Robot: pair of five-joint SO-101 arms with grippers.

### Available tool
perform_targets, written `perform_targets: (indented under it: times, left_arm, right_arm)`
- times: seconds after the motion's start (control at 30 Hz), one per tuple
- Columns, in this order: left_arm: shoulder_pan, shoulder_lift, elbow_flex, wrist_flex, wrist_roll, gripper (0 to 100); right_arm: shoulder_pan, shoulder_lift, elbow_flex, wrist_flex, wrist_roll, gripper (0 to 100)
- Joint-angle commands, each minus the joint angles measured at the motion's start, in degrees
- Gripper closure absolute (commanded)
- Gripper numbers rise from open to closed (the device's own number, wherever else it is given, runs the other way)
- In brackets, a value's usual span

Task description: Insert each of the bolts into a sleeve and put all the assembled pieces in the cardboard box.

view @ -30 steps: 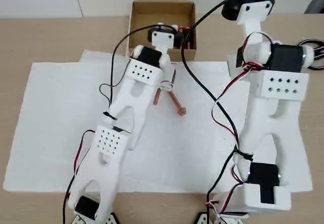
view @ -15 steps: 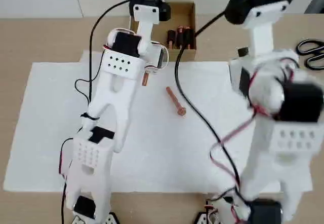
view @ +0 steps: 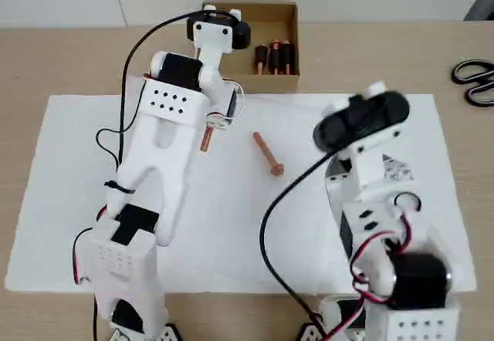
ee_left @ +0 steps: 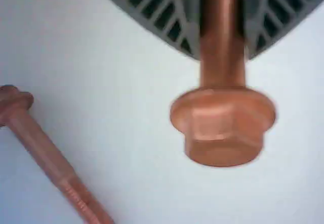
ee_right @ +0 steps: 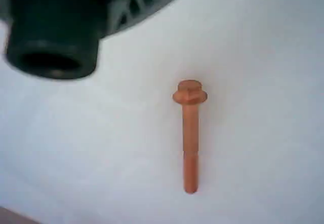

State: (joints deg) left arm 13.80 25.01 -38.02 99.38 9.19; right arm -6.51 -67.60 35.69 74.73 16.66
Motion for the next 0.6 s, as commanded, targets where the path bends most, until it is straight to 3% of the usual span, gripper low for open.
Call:
perform_targets:
  times: [0.0,0.2,0.33,0.43,0.57]
  left_arm:
    - [-1.2,-4.1,-0.1,1.1,-0.5,99]
    - [-0.8,-3.5,2.3,0.8,4.2,99]
    - [-0.1,-4.0,1.7,-0.9,7.3,99]
    - [0.9,-4.0,-2.3,-2.6,11.5,99]
    - [4.1,-4.0,-11.0,-4.7,15.5,99]
  right_arm:
    - [-1.9,-8.8,6.8,-4.0,2.5,99.5]
    - [-2.9,-19.5,14.0,-8.6,-6.7,99.6]
    - [-2.9,-25.9,23.2,-17.3,-6.8,99.5]
    - [-3.0,-30.5,31.6,-20.8,-8.4,99.5]
    - [-2.7,-37.0,38.6,-24.4,-17.9,99.5]
